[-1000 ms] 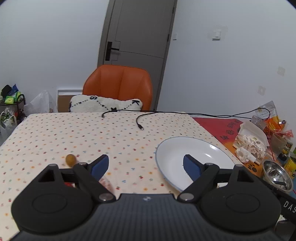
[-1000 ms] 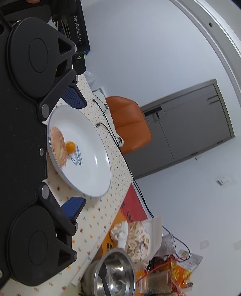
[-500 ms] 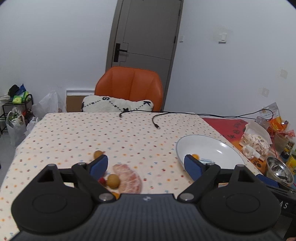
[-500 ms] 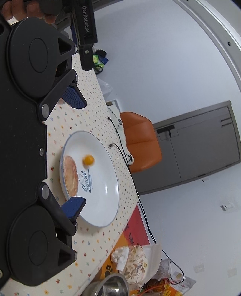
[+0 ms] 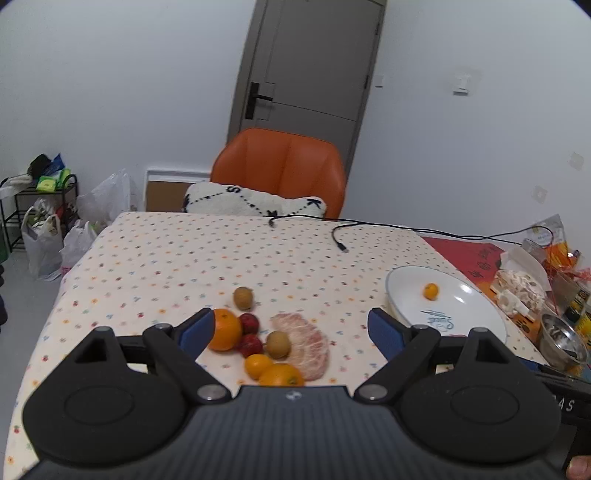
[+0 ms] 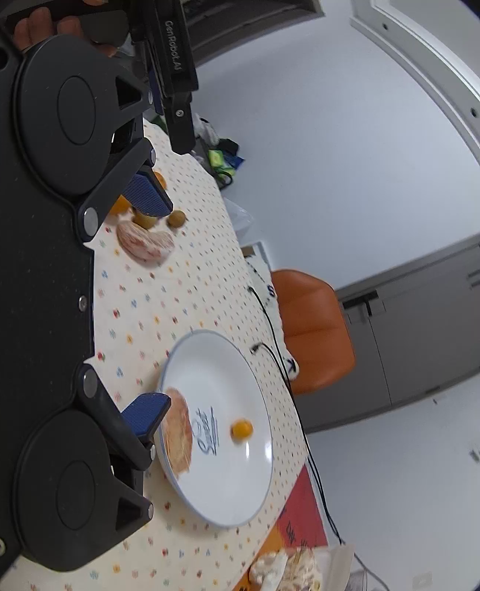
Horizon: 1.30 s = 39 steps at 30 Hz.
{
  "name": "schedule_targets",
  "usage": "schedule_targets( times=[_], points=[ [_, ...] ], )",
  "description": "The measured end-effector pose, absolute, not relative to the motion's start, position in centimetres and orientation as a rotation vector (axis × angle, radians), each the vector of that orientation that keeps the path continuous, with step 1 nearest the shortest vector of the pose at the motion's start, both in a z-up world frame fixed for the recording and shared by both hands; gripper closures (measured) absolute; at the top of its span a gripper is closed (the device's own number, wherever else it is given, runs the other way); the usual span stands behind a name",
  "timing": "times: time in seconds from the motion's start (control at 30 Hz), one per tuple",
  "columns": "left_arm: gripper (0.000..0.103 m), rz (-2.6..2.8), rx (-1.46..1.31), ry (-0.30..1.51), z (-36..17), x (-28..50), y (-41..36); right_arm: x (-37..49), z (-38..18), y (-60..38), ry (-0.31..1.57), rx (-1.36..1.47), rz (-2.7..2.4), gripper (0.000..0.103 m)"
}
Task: Organize fruits
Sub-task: 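Grasp the large orange with the left gripper while the right gripper approaches the second pomelo segment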
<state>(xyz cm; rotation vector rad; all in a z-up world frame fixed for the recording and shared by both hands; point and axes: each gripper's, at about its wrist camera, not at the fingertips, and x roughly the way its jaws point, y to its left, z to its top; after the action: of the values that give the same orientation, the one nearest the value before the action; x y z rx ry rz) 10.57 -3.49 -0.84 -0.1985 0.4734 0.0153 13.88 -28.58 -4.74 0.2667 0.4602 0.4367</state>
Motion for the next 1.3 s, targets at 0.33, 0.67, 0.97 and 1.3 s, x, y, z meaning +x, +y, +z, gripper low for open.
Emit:
schedule_targets(
  times=[0.33, 0.67, 0.97, 1.3],
  points=[
    [0.02, 0.03, -0.257, 0.505, -3.3, 10.6, -1.8, 14.0, -5.7, -26.0, 0.514, 0.201, 0.489, 0.019],
    [0.031, 0.014, -0.315, 0.565, -6.3, 11.9, -2.1, 14.4, -6.5, -24.5, 0.57, 0.153, 0.505, 0.027],
    [0.056, -0.011, -0.325, 0.583, -8.3, 12.7, -2.3, 15.1, -6.8, -23.6, 0.595, 0.125, 0.496, 0.027],
    [0.067, -0.026, -0.379, 0.58, -7.6, 11.8, -0.7, 16.4, -6.7, -21.9, 0.611, 0.12, 0.51, 0.03]
  ],
)
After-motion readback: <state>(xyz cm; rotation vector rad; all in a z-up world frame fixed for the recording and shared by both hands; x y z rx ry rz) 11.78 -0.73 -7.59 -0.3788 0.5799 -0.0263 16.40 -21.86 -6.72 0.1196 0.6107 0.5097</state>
